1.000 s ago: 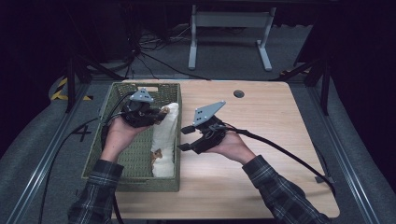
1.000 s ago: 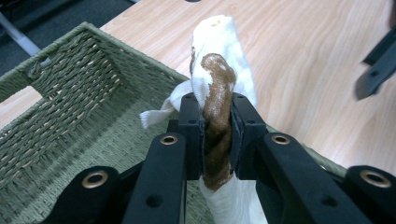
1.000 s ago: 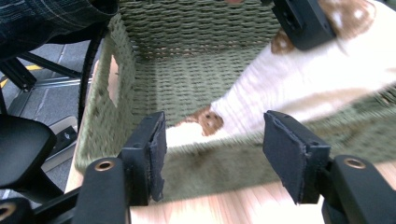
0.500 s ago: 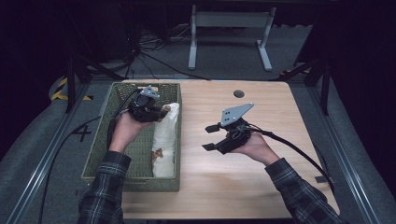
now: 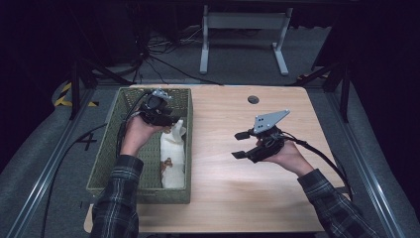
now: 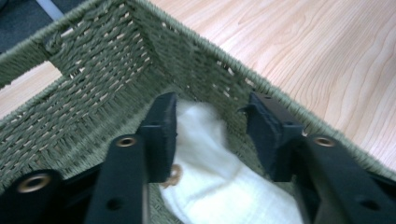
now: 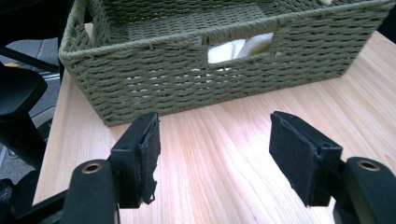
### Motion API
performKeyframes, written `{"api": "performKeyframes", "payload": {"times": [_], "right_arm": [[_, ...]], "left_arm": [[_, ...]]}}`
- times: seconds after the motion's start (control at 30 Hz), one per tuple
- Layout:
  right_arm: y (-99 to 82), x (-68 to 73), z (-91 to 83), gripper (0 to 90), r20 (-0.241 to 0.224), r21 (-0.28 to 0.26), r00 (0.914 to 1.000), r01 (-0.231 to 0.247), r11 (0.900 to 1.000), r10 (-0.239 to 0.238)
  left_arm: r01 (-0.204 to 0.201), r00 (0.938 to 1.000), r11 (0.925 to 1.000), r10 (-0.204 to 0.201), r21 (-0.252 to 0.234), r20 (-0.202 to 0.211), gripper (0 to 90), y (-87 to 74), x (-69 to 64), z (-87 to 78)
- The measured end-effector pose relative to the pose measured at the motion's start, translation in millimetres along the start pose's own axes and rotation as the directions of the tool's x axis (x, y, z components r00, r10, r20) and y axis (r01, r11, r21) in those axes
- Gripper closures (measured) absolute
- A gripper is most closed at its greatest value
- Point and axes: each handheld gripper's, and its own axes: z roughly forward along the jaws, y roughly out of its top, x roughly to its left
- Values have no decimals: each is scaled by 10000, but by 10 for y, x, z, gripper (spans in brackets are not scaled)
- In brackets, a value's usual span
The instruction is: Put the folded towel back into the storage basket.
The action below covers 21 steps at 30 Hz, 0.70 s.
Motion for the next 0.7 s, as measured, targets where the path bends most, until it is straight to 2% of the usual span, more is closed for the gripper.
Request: {"api": "performKeyframes", "payload": {"times": [0.17, 0.3, 0.5, 0.7], "right_arm": [[-47, -21, -64, 329, 54, 16, 10000, -33, 10000, 33], [-88, -18, -106, 326, 71, 9, 10000, -40, 10000, 40], [-206, -29, -205, 320, 253, -41, 9993, -289, 9996, 290], [-368, -33, -326, 315, 477, -9, 9972, -582, 9983, 582]], "left_arm": [[-117, 9999, 9998, 117, -133, 57, 400, 66, -106, -17], [-133, 9993, 9993, 145, -336, 345, 337, 117, -227, -44], [-408, 9962, 9984, 437, -402, 751, 295, 225, -501, -42], [-410, 9923, 9969, 485, -675, 1143, 277, 309, -809, 18]]}}
